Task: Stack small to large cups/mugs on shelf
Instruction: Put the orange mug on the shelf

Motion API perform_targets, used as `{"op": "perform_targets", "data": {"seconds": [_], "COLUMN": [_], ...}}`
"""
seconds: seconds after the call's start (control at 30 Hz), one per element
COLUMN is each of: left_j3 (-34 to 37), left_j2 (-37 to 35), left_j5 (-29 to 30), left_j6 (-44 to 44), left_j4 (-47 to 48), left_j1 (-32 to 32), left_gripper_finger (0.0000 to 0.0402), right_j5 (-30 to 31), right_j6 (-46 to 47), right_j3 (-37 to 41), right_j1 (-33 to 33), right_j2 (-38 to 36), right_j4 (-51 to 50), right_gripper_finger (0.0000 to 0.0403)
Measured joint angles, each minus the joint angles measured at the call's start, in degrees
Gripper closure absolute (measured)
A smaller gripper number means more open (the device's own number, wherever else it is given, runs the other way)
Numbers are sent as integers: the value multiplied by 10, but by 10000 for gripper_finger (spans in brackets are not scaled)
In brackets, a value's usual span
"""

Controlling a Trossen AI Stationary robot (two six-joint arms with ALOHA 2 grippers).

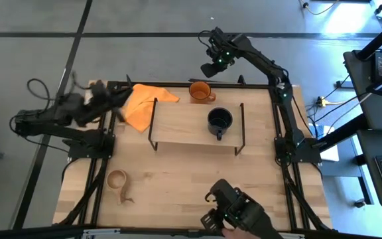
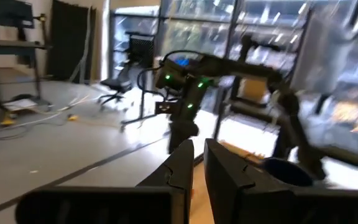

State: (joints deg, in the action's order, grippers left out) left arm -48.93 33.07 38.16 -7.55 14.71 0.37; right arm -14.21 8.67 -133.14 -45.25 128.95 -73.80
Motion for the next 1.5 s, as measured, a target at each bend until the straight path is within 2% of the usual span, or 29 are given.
{"op": "perform_targets", "data": {"seconds": [0.1,0.17,0.2,0.3,0.37,0.43,0.5,0.6,0.7,0.83,0.97,1.1,1.3,1.4,1.5], "left_j3": [-102,-186,-227,-334,-379,-400,-412,-423,-444,-468,-476,-476,-476,-476,-477], "left_j2": [112,183,216,308,365,414,459,519,572,636,700,751,801,811,808], "left_j5": [-36,-90,-133,-337,-469,-571,-654,-744,-781,-782,-822,-827,-933,-930,-880], "left_j6": [15,34,44,67,66,65,64,88,129,155,156,148,142,202,275], "left_j4": [42,104,130,202,233,251,250,250,248,246,238,225,219,226,232], "left_j1": [72,140,184,333,435,516,563,585,577,557,551,555,567,565,554], "left_gripper_finger": [370,370,370,370,371,377,385,397,400,393,382,370,360,362,361], "right_j5": [0,0,0,-3,-2,-3,-4,-4,-4,-26,-38,-72,-124,-118,-111], "right_j6": [-3,-5,-8,-11,-14,-14,-14,-20,-24,-13,5,32,54,42,30], "right_j3": [-8,-17,-19,-18,-18,-18,-18,-18,-18,-14,11,43,100,121,133], "right_j1": [0,0,0,0,0,0,0,0,0,-11,-19,-23,-35,-43,-53], "right_j2": [-2,-1,-2,-10,-13,-15,-16,-16,-16,-13,-5,-6,-6,-6,-6], "right_j4": [-15,-27,-25,-22,-23,-25,-30,-41,-41,-40,-32,0,39,38,38], "right_gripper_finger": [243,243,243,243,243,243,243,243,243,243,243,243,243,243,243]}}
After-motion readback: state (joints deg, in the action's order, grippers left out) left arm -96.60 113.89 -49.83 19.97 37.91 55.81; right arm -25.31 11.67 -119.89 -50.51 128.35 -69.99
